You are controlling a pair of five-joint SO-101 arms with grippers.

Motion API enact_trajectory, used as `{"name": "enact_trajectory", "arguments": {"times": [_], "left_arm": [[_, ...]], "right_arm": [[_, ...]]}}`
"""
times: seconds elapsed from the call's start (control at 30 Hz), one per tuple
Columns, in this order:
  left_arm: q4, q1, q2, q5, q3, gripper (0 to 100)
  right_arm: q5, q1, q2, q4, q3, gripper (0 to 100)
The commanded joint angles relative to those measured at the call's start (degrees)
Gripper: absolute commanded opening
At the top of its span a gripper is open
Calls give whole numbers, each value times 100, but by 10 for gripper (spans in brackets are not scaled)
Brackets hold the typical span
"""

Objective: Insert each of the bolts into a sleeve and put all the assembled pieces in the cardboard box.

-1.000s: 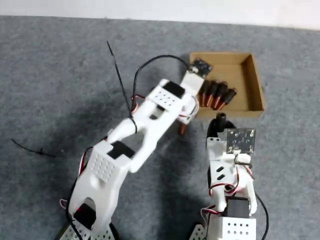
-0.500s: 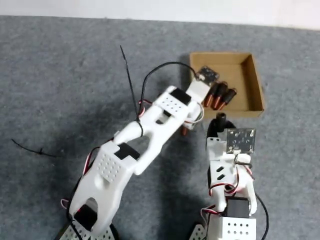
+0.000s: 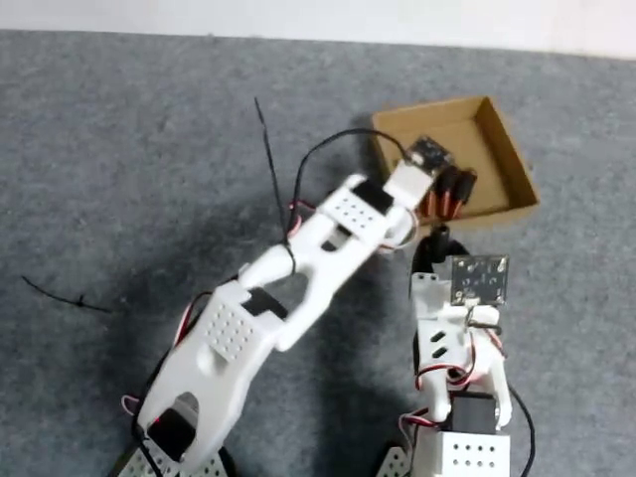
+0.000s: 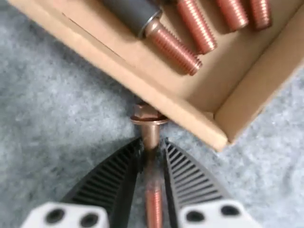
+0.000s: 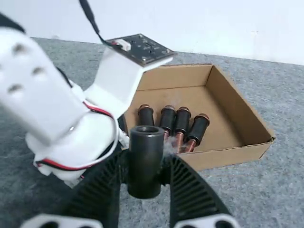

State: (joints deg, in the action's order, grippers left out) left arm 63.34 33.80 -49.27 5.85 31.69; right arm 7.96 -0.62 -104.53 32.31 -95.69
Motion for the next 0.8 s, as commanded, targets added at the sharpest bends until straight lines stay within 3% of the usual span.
{"name": "enact_trajectory", "arguments": {"times": [0.0,0.2,0.77], "left_arm": [[422,22,31,18,40,5],[1354,-101,690,-18,769,5],[2013,-954,2826,-18,1437,5]], "right_arm": [[-35,22,-84,-180,-251,5],[-35,22,-84,-180,-251,5],[-35,22,-84,-180,-251,5]]}}
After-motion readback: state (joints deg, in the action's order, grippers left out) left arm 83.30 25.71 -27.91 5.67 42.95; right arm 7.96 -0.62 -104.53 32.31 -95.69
